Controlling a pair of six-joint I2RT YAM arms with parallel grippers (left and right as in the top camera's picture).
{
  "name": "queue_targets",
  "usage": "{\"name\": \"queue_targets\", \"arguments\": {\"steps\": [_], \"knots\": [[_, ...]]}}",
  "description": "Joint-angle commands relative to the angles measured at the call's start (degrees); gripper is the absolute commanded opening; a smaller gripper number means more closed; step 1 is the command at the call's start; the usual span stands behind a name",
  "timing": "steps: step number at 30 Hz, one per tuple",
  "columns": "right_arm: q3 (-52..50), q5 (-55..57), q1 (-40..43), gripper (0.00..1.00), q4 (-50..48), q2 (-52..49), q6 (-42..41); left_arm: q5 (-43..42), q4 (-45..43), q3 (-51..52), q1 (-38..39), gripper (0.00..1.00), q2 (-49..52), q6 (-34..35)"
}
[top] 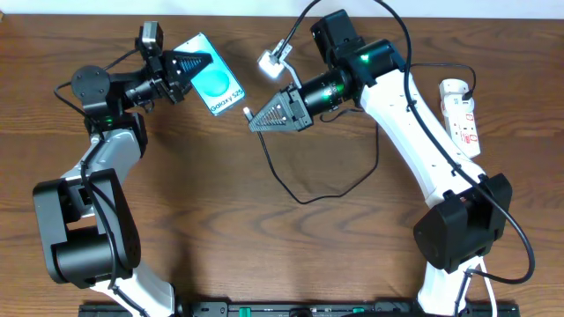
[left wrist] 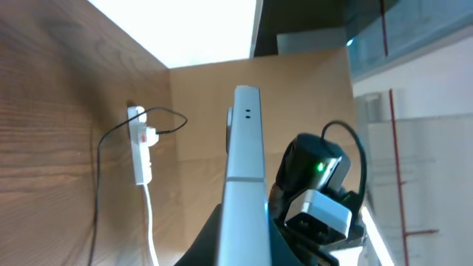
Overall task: Plug charger to phone and switch on socket
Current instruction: 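Lift the connector and carry it toward the phone's bottom port, then push the connector into the phone's bottom port with the right gripper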
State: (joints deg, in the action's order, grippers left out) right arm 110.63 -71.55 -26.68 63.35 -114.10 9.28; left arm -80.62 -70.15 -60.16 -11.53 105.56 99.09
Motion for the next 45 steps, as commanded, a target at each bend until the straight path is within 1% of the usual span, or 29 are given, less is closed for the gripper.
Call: {"name": "queue_targets", "arguments": {"steps": [1, 3, 6, 8, 11, 18, 23, 28, 30, 35, 41, 45], "knots": [[1.03, -2.49, 0.33, 0.01, -2.01, 0.09, -5.05, 3.52, -0.70, -2.12, -0.35, 0.07, -0.44, 3.37], [1.01, -1.49, 0.33, 0.01, -3.34, 0.09, -7.19, 3.91, -0.96, -2.12, -0.35, 0.07, -0.44, 4.96], [1.01, 1.09, 0.20, 0.01, -4.20, 0.09, -9.94, 4.20, -3.72, -2.12, -0.37, 0.07, -0.44, 4.96], [1.01, 1.11, 0.22, 0.01, -4.28, 0.07, -10.99, 4.22, -5.84, -2.12, -0.35, 0.07, -0.44, 5.25], [0.98, -0.07, 0.17, 0.01, -4.35, 0.04, -11.19, 4.17, -6.29, -2.12, -0.42, 0.07, -0.44, 5.79], [-0.24, -7.23, 0.00, 0.01, -7.06, -3.30, -10.73, 4.15, -6.29, -2.12, -1.79, 0.07, -0.44, 5.79], [-0.28, -14.93, -0.13, 0.01, -7.08, -6.78, -7.08, 3.85, -6.29, -2.12, -3.48, 0.07, -0.44, 5.90], [-0.28, -15.19, -1.11, 0.01, -7.06, -8.09, -5.07, 3.10, -6.29, -2.12, -3.67, 0.07, -0.44, 5.97], [-0.28, -15.15, -1.57, 0.01, -7.08, -8.09, -4.90, 2.67, -6.29, -2.12, -3.67, 0.07, -0.44, 5.92], [-0.28, -13.18, -2.14, 0.01, -7.02, -8.09, -4.94, -1.95, -6.27, -2.12, -3.67, 0.07, -0.44, 5.31], [-0.28, -12.52, -2.32, 0.01, -6.97, -8.09, -4.94, -4.33, -6.25, -2.12, -3.67, 0.07, -0.44, 4.92], [-0.28, -11.41, -2.32, 0.01, -6.91, -8.09, -4.98, -4.46, -6.25, -2.12, -3.54, 0.07, -0.44, 4.90]]}}
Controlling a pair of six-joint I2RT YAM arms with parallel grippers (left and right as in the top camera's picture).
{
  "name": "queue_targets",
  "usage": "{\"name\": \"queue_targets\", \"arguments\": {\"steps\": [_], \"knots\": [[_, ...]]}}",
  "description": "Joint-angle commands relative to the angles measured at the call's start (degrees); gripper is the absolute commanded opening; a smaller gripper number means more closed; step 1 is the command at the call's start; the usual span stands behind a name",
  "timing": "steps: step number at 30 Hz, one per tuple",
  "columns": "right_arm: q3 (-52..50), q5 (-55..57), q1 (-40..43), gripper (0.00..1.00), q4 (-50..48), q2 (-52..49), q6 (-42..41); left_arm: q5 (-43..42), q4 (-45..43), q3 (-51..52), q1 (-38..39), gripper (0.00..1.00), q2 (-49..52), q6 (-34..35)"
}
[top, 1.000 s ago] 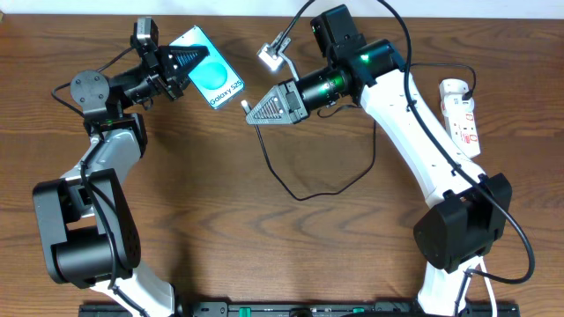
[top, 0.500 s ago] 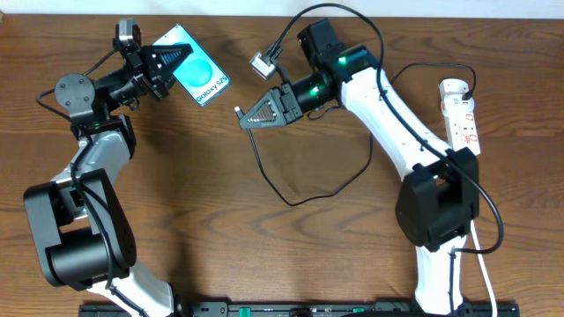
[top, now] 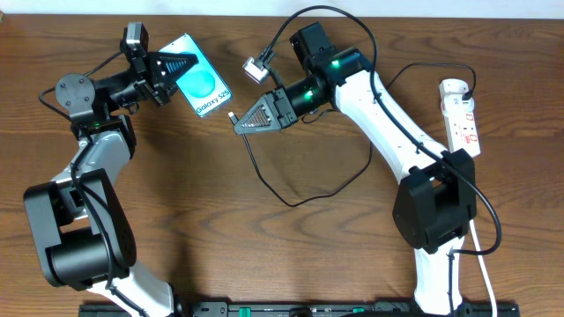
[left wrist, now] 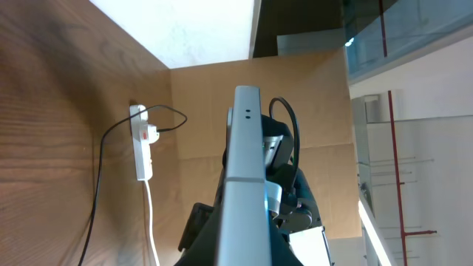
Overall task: Plug charger to phone and switch on socket
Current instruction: 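Push the connector into the phone's bottom port with the right gripper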
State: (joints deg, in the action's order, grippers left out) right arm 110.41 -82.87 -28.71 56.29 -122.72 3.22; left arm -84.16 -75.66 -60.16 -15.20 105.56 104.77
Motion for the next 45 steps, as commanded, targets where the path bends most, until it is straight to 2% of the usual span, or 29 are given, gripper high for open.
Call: {"name": "queue_targets", "arguments": {"steps": [1, 10, 21, 33, 45], "knots": [[-0.07, 0.07, -0.28, 0.01, 0.24, 0.52, 1.07, -0.92, -0.74, -2.12, 0.17, 0.07, -0.44, -0.85], [-0.07, 3.45, -1.53, 0.01, 0.20, 0.52, -0.92, -0.94, -0.74, -2.10, 1.11, 0.07, -0.44, -1.70], [-0.07, 3.45, -2.10, 0.01, 0.02, 0.52, -0.90, -1.64, -0.74, -2.08, 2.32, 0.07, -0.44, -2.82], [-0.07, 3.19, -2.10, 0.01, 0.04, 0.52, -0.90, -1.99, 0.13, -2.05, 2.25, 0.07, -0.42, -7.32], [-0.07, 3.21, -1.99, 0.01, 0.00, 0.52, -0.85, -3.21, 0.13, -2.05, 2.25, 0.07, -0.42, -7.91]]}}
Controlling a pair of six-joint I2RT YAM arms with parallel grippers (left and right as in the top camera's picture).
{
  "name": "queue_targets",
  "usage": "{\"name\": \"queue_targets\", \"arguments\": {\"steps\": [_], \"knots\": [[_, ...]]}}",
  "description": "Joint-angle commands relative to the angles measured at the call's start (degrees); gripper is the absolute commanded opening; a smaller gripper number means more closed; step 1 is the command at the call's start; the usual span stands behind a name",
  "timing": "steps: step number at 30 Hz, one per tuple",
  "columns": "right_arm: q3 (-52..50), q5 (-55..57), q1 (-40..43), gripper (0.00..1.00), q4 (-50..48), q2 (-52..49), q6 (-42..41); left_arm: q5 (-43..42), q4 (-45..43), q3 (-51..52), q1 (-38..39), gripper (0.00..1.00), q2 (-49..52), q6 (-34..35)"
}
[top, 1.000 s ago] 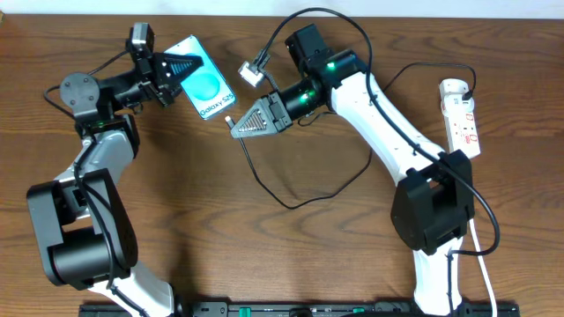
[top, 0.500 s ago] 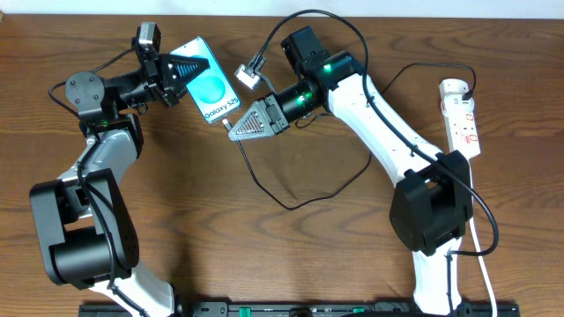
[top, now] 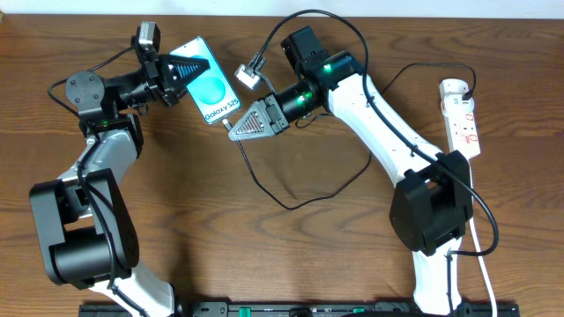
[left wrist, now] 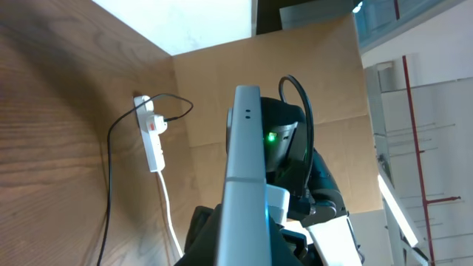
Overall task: Plug charger to phone and switch on socket
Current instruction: 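Push the connector into the phone's bottom port with the right gripper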
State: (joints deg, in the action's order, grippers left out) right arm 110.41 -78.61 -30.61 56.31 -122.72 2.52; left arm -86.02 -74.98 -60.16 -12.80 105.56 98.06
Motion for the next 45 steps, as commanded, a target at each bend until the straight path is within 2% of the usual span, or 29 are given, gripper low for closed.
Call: {"name": "queue_targets", "arguments": {"steps": [1, 45], "knots": [[-0.07, -1.05, -0.09, 0.01, -0.04, 0.52, -0.13, -1.57, -0.55, -2.05, -0.15, 0.07, -0.42, -1.20], [-0.07, 0.48, 0.63, 0.01, -0.42, 0.52, -0.15, -3.32, 0.35, -2.05, -0.15, 0.08, -0.44, 0.13]]}}
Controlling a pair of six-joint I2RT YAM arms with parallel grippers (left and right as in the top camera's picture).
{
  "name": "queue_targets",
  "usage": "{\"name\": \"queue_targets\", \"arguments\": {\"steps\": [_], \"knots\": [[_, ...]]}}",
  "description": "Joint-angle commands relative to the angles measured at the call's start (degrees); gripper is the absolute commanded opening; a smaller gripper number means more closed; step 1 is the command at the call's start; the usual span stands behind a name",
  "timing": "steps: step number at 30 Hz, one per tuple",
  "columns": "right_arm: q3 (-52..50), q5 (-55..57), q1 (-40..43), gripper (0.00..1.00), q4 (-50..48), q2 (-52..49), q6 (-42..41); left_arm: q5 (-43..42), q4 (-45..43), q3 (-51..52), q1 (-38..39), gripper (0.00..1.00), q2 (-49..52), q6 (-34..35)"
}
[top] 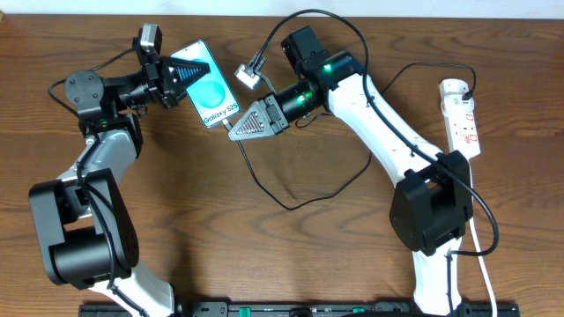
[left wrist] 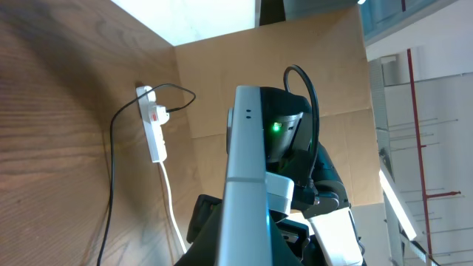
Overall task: Plug charger to phone and switch on socket
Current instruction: 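Push the connector into the phone's bottom port with the right gripper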
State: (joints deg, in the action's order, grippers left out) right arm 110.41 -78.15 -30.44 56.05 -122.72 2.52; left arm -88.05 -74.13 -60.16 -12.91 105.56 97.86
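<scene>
The phone (top: pixel 211 91), its face marked Galaxy S25 with a teal circle, is held off the table at the back left, and my left gripper (top: pixel 181 72) is shut on its upper end. In the left wrist view the phone (left wrist: pixel 244 170) shows edge-on, between the dark fingers (left wrist: pixel 211 247). My right gripper (top: pixel 233 133) is shut on the charger plug, with its tip right at the phone's lower end. I cannot tell whether the plug sits in the port. The black charger cable (top: pixel 291 201) loops across the table to the white power strip (top: pixel 462 113).
The power strip (left wrist: pixel 154 127) lies at the far right edge of the table, with a white adapter plugged into it. A white lead runs from it down the right side. The right arm (top: pixel 388 114) reaches across the back of the table. A cardboard wall stands behind.
Almost nothing has changed. The phone has shifted very slightly in the left wrist view. My right gripper holds the plug at the phone's lower end, as before.
At first my left gripper held the phone at the back left, and my right gripper held the plug a short gap to its right. Then both stood further left, with the gap kept. By the last moment the plug tip had met the phone's lower end, where it stays.
</scene>
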Motion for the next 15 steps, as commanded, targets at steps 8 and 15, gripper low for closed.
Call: {"name": "queue_targets", "arguments": {"steps": [8, 15], "knots": [[-0.07, 0.00, 0.46, 0.01, -1.22, 0.52, -1.51, -1.53, -0.55, -2.05, -0.04, 0.07, -0.44, -0.20], [-0.07, -0.02, 0.44, 0.01, -6.16, 0.52, -7.17, -1.97, -0.57, -2.05, -0.02, 0.07, -0.44, -1.05]]}}
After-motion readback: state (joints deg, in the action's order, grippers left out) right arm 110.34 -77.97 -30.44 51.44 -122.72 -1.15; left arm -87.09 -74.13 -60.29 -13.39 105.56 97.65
